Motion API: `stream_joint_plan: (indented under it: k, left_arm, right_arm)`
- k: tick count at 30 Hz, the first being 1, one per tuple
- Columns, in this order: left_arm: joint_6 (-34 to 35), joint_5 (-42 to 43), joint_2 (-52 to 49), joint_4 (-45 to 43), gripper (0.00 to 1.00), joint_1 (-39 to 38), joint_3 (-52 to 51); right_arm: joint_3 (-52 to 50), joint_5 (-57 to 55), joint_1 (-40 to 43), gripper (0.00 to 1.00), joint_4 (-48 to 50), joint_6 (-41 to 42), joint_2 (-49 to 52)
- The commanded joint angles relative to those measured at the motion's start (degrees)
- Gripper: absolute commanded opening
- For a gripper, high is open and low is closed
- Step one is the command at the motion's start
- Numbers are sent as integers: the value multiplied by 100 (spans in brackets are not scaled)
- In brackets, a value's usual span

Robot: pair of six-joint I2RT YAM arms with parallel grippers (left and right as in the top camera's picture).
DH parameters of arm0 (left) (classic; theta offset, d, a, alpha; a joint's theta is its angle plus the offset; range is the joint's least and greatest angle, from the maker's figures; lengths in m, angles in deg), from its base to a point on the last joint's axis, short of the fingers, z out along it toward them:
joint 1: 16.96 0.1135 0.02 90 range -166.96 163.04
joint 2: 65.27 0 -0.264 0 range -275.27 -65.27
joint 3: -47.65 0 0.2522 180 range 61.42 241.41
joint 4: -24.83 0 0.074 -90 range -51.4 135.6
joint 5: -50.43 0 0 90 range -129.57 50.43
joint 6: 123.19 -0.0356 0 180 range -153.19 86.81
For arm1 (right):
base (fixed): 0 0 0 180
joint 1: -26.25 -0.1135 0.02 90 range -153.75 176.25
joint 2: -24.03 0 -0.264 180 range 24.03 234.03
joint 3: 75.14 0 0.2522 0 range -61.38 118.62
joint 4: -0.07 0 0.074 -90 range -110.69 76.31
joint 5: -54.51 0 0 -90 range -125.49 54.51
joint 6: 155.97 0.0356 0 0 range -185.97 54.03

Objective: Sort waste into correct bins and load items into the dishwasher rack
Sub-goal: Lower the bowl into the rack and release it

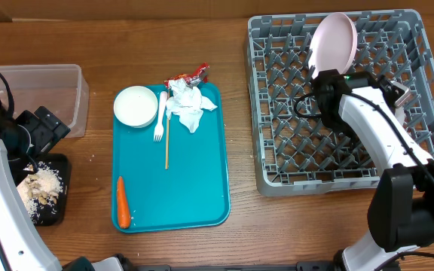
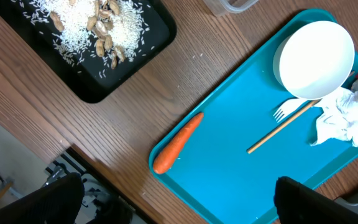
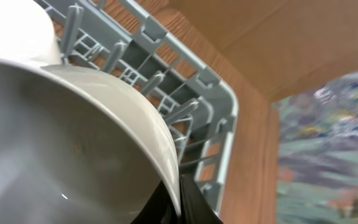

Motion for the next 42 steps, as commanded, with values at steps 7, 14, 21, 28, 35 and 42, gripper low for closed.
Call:
stream_joint_plan:
  k: [7,14,21,28,35,42]
  left_arm:
    - [57,22,-35,11,100,24,-20]
    - [57,22,-35,11,100,24,-20]
    - [57,22,-35,11,100,24,-20]
    - [57,22,-35,11,100,24,-20]
    - [57,22,-35,11,100,24,-20]
    - [57,20,-35,11,100,24,-20]
  right_arm:
    - [-44,-577,354,4,-282,-125,-37]
    - [-127,-354,658,4,-251,-122,-37]
    - [-654,-247,452,4,170,-127,-37]
    - [-667,-157,37,5,197,-256,-37]
    - [-667,603,-61,9,131,-249,-39]
    - [-356,1224,-74,21,-85,-188,-39]
